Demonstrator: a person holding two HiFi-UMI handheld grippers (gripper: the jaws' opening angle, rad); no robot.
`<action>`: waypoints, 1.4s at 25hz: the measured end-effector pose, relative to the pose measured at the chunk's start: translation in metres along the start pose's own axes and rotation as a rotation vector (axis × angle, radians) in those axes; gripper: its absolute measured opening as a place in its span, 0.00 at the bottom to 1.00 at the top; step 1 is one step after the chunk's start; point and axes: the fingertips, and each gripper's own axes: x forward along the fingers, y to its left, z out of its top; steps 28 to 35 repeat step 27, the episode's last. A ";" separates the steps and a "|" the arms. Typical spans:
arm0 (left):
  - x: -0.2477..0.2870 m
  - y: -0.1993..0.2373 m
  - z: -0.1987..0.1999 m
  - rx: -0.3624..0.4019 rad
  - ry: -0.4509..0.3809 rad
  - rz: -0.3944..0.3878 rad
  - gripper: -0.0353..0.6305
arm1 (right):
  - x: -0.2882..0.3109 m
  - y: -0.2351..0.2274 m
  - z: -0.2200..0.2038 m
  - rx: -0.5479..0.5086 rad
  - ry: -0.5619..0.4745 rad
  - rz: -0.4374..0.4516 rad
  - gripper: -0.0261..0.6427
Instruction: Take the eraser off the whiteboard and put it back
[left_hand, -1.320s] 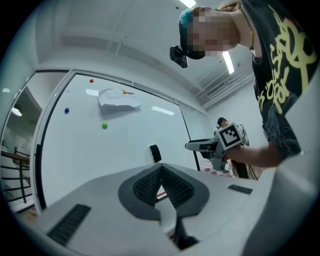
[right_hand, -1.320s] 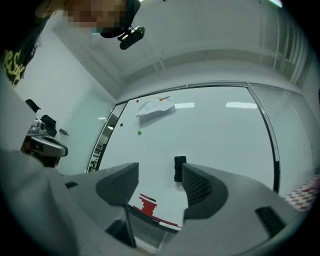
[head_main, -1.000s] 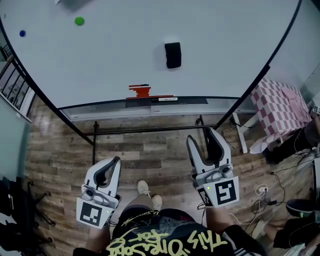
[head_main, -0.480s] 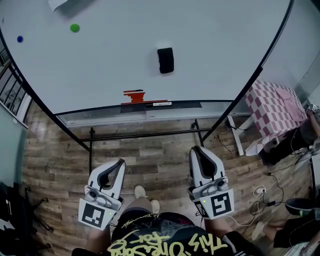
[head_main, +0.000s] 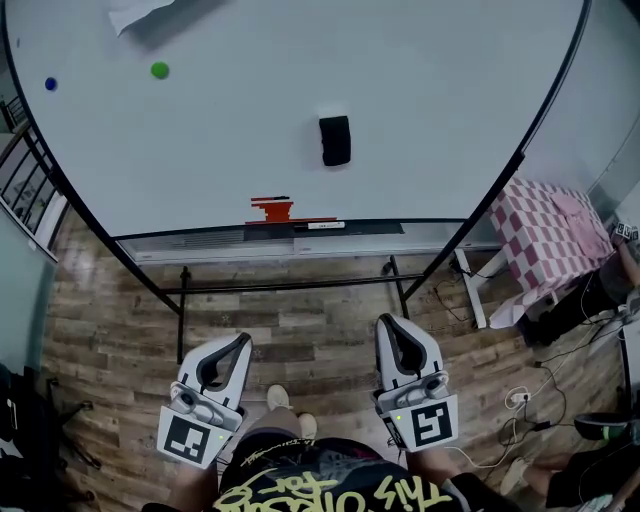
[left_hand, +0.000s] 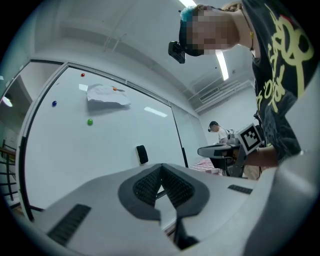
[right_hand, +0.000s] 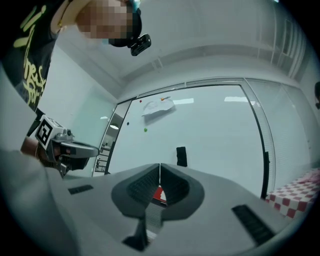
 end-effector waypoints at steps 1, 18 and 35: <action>-0.001 0.002 0.000 0.003 0.001 0.006 0.06 | 0.001 0.002 -0.002 -0.009 0.004 0.000 0.06; -0.002 0.005 -0.007 -0.005 0.014 0.033 0.06 | 0.009 0.016 -0.017 0.006 0.013 0.072 0.05; -0.001 0.008 -0.008 -0.006 0.022 0.044 0.06 | 0.012 0.016 -0.017 0.010 0.011 0.077 0.05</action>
